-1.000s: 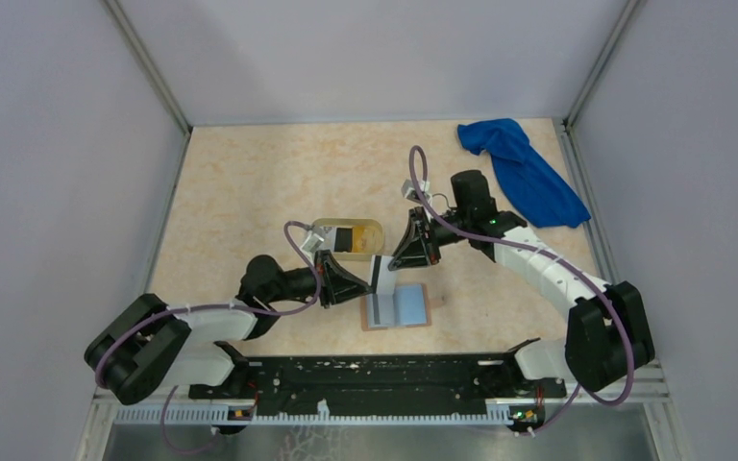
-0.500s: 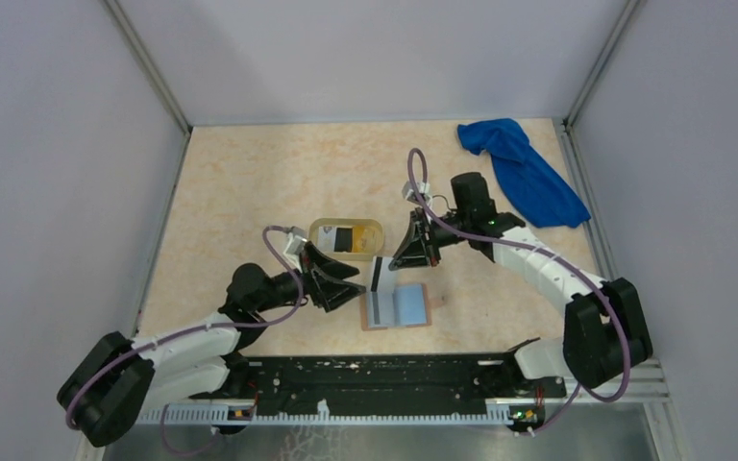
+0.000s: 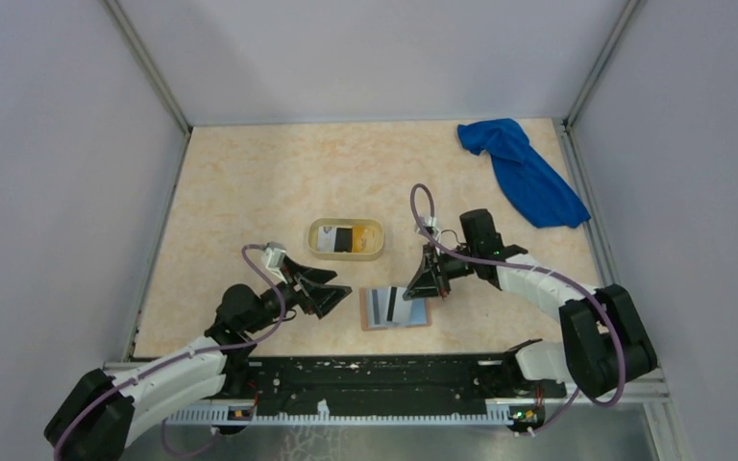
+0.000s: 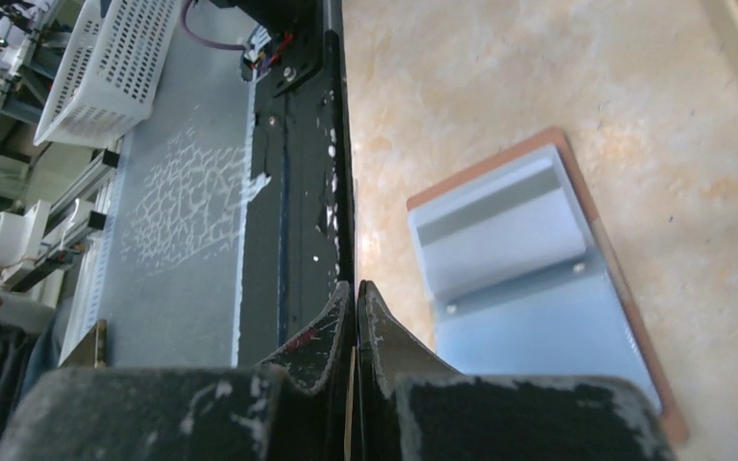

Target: Put the credit cards into the card holder

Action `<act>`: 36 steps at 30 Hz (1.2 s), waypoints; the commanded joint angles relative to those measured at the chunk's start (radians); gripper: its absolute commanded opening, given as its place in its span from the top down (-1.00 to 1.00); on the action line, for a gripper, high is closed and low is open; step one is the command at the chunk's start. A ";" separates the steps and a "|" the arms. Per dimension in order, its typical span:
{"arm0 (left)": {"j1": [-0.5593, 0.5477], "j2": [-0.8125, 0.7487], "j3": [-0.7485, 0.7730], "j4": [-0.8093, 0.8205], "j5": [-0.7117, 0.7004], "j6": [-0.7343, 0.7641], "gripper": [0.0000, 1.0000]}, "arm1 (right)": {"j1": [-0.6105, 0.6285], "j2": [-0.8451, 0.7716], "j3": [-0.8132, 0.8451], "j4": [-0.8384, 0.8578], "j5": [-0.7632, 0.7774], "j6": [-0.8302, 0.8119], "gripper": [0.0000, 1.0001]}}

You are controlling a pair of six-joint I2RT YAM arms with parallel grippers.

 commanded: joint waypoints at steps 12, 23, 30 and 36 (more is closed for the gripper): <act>-0.004 0.121 -0.109 0.140 -0.009 -0.106 -0.96 | -0.087 -0.016 -0.112 0.223 0.004 0.232 1.00; -0.005 0.215 -0.098 0.154 0.016 -0.152 -0.91 | -0.122 0.017 -0.182 0.349 0.020 0.391 1.00; -0.008 0.242 -0.089 0.114 -0.004 -0.136 -0.88 | -0.176 0.003 -0.191 0.328 0.130 0.407 1.00; -0.054 0.350 -0.024 0.024 -0.066 -0.140 -0.74 | -0.178 0.052 -0.195 0.351 0.131 0.419 1.00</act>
